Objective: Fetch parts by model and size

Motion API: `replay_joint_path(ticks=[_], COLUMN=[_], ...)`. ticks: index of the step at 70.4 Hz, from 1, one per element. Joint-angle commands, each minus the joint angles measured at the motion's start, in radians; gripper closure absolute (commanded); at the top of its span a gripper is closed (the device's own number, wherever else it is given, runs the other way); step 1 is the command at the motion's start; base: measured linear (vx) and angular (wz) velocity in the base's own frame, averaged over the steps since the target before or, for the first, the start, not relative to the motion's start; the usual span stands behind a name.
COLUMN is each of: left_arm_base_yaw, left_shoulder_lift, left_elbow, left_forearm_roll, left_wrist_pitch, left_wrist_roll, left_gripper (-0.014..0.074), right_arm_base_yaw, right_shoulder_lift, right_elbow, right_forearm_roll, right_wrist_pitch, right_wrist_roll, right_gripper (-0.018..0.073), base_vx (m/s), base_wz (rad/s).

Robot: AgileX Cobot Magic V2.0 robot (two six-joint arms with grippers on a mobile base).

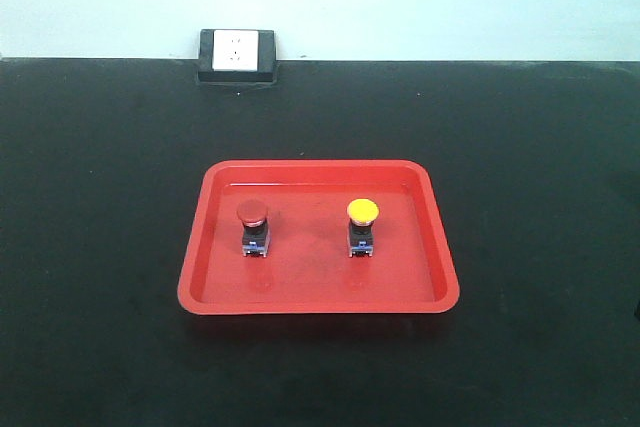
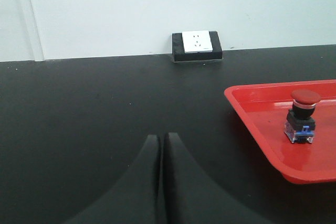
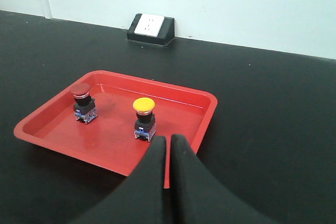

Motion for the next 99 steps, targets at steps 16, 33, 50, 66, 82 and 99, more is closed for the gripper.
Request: replay_joint_path(ticks=[16, 33, 50, 66, 82, 99], left_arm_base_yaw=[0.003, 0.003, 0.003, 0.003, 0.003, 0.003], left_shoulder_lift=[-0.014, -0.014, -0.014, -0.014, -0.014, -0.014], left_elbow=[0.006, 0.006, 0.006, 0.006, 0.006, 0.006], left_forearm_roll=[-0.001, -0.001, -0.001, -0.001, -0.001, -0.001], left_wrist_pitch=[-0.084, -0.084, -0.084, -0.084, -0.084, -0.084], left_wrist_roll=[-0.001, -0.001, -0.001, -0.001, -0.001, -0.001], left_gripper=[0.0601, 0.0601, 0.0601, 0.0601, 0.0601, 0.0601], right_arm_base_yaw=[-0.005, -0.006, -0.006, -0.126, -0.369, -0.487], right_shoulder_lift=[0.014, 0.012, 0.012, 0.045, 0.043, -0.097], right_elbow=[-0.027, -0.027, -0.027, -0.027, 0.120, 0.311], right_forearm_roll=[-0.013, -0.022, 0.016, 0.134, 0.227, 0.221], right_wrist_pitch=[-0.072, -0.077, -0.082, -0.176, -0.338, -0.417], right_wrist_roll=[-0.010, -0.010, -0.004, -0.173, -0.210, -0.198], right_gripper=[0.0568, 0.0568, 0.0568, 0.0568, 0.0568, 0.0568], base_vx=[0.00, 0.00, 0.00, 0.00, 0.00, 0.00], base_wz=[0.00, 0.00, 0.00, 0.00, 0.00, 0.00])
